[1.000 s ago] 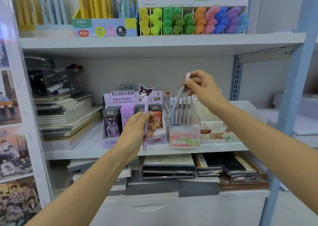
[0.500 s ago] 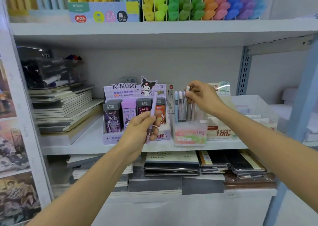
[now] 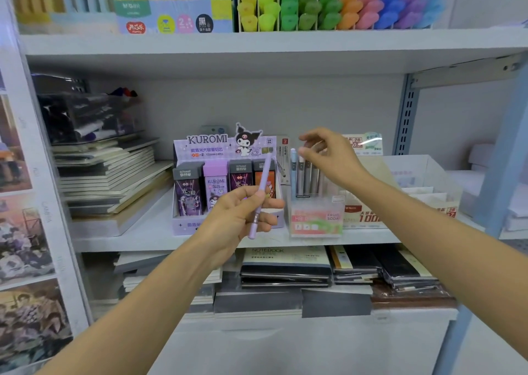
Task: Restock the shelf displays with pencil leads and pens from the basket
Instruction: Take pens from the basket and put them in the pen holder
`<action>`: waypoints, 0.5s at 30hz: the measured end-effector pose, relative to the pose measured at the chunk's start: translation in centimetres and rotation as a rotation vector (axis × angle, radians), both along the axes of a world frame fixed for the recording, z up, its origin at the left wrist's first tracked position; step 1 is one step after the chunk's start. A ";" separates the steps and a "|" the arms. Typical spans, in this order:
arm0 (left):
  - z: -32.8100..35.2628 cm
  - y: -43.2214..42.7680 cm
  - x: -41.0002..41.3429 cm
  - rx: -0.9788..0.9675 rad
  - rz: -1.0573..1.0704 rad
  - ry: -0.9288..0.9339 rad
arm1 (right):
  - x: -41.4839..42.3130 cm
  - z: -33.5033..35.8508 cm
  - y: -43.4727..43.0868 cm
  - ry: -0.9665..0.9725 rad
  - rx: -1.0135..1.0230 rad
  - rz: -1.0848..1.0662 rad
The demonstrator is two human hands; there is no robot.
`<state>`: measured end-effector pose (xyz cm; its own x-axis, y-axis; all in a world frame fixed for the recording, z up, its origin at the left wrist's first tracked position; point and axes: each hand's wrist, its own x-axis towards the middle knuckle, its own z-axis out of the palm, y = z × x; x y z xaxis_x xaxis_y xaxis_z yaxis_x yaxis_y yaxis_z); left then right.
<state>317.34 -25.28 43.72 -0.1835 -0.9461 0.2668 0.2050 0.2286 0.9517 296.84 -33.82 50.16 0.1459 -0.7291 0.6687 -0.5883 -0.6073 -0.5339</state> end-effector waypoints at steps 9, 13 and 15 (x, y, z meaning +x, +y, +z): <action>0.6 1.8 -0.3 -0.043 -0.010 -0.244 | -0.4 0.4 3.8 -0.086 0.370 0.656; 1.4 2.2 0.6 -0.016 0.042 -0.136 | -1.6 0.1 4.1 -0.261 0.313 0.586; 1.7 2.2 0.8 -0.016 0.076 -0.005 | -2.1 -0.2 4.3 -0.325 0.305 0.575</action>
<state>318.14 -23.05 45.43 -0.1130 -0.9530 0.2811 0.1820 0.2583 0.9488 294.75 -29.48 49.99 0.3900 -0.7579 0.5230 -0.0037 -0.5692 -0.8222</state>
